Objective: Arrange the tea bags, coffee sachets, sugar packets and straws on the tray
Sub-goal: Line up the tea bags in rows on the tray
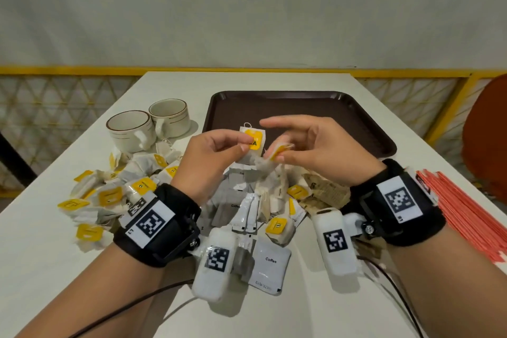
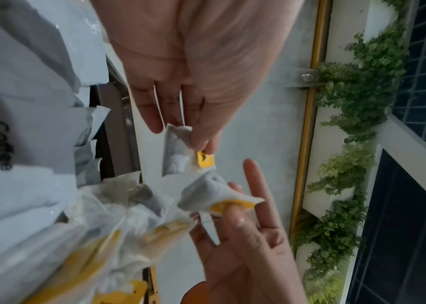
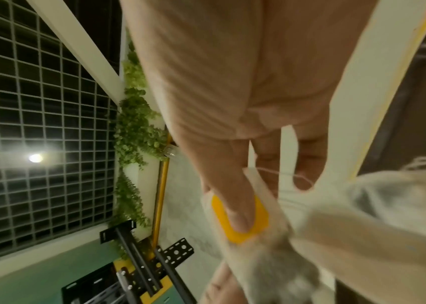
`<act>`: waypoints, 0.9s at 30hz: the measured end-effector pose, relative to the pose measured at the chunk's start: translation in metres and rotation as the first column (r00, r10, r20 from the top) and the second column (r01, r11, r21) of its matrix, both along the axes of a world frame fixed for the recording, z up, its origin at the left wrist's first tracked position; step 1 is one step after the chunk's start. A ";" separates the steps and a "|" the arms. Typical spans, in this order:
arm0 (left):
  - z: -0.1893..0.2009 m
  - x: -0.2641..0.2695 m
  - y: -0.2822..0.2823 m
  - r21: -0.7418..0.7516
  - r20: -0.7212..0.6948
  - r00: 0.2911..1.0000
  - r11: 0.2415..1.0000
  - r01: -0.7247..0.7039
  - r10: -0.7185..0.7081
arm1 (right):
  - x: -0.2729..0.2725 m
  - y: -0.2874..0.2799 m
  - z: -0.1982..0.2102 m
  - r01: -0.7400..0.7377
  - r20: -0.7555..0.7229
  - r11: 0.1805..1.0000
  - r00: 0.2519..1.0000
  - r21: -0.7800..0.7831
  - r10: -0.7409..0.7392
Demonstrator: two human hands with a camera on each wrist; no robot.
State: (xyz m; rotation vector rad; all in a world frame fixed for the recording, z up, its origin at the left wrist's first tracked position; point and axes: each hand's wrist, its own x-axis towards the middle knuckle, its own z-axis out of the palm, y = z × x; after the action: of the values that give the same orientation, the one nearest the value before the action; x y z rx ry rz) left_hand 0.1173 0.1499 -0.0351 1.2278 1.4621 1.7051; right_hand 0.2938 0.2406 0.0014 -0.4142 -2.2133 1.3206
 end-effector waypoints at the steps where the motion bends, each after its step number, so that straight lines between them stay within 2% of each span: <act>1: 0.000 0.000 0.000 0.004 -0.003 1.000 1.000 -0.001 0.002 | 0.000 -0.001 0.006 -0.014 0.019 1.000 1.000 0.022 0.013; 6: 0.003 0.001 -0.001 0.013 -0.008 1.000 1.000 -0.005 0.005 | -0.003 0.007 0.043 0.003 0.069 0.979 0.997 0.204 -0.017; 13: 0.003 0.006 -0.003 0.040 -0.012 1.000 0.999 0.027 -0.026 | -0.008 0.004 0.043 -0.124 0.165 0.988 0.980 0.093 0.108; 20: 0.003 0.005 -0.002 0.016 0.026 1.000 1.000 -0.005 0.004 | -0.014 0.004 0.031 0.056 0.122 0.992 0.990 0.115 -0.070; 27: 0.006 0.008 -0.003 0.025 0.205 0.974 0.996 0.088 -0.092 | -0.017 0.000 0.016 0.150 0.021 0.988 0.988 0.030 -0.151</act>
State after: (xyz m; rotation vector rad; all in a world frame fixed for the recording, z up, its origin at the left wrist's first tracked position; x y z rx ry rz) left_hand 0.1257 0.1472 -0.0291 1.0726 1.2538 1.7292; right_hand 0.2763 0.2410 0.0175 -0.5769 -2.1709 1.2088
